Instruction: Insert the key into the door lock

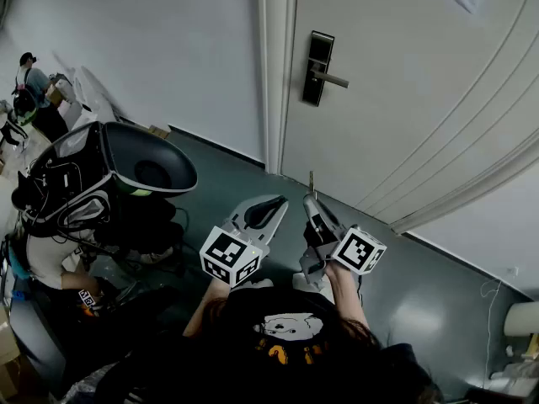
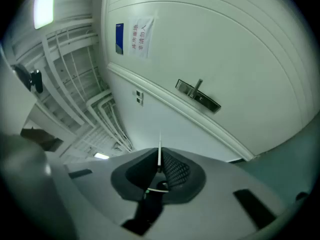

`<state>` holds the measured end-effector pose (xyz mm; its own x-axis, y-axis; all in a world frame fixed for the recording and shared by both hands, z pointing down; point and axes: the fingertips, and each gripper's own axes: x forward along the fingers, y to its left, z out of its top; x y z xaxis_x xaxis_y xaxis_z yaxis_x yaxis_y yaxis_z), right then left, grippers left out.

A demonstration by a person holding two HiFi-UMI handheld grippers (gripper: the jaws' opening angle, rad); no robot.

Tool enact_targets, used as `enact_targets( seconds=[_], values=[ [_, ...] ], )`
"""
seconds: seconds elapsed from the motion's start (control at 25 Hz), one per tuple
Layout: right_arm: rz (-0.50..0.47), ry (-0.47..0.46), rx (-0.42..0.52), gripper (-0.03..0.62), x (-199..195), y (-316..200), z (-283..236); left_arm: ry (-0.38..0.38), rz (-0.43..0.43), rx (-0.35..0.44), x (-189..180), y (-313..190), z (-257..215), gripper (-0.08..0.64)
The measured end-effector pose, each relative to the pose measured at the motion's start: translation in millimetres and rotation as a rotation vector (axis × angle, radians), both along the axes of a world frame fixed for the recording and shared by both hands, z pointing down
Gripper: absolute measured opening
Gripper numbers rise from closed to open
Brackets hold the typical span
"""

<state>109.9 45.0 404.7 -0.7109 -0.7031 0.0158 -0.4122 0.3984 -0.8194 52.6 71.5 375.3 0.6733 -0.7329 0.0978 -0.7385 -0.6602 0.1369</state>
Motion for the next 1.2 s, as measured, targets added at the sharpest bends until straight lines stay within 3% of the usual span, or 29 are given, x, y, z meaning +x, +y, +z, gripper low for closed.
enact_targets(
  seconds=[0.2, 0.48, 0.96, 1.2],
  values=[
    [0.035, 0.212, 0.105, 0.020, -7, -5, 0, 0.009, -0.002, 0.014, -8, -7, -3, 0.025],
    [0.078, 0.301, 0.144, 0.021, -24, -6, 0, 0.016, 0.024, 0.015, -25, -5, -1, 0.025],
    [0.067, 0.326, 0.119, 0.020, -59, -22, 6, 0.009, 0.032, 0.012, -56, -7, 13, 0.025],
    [0.045, 0.319, 0.092, 0.021, -53, -53, 18, 0.020, 0.010, -0.014, -53, -39, 27, 0.025]
  ],
)
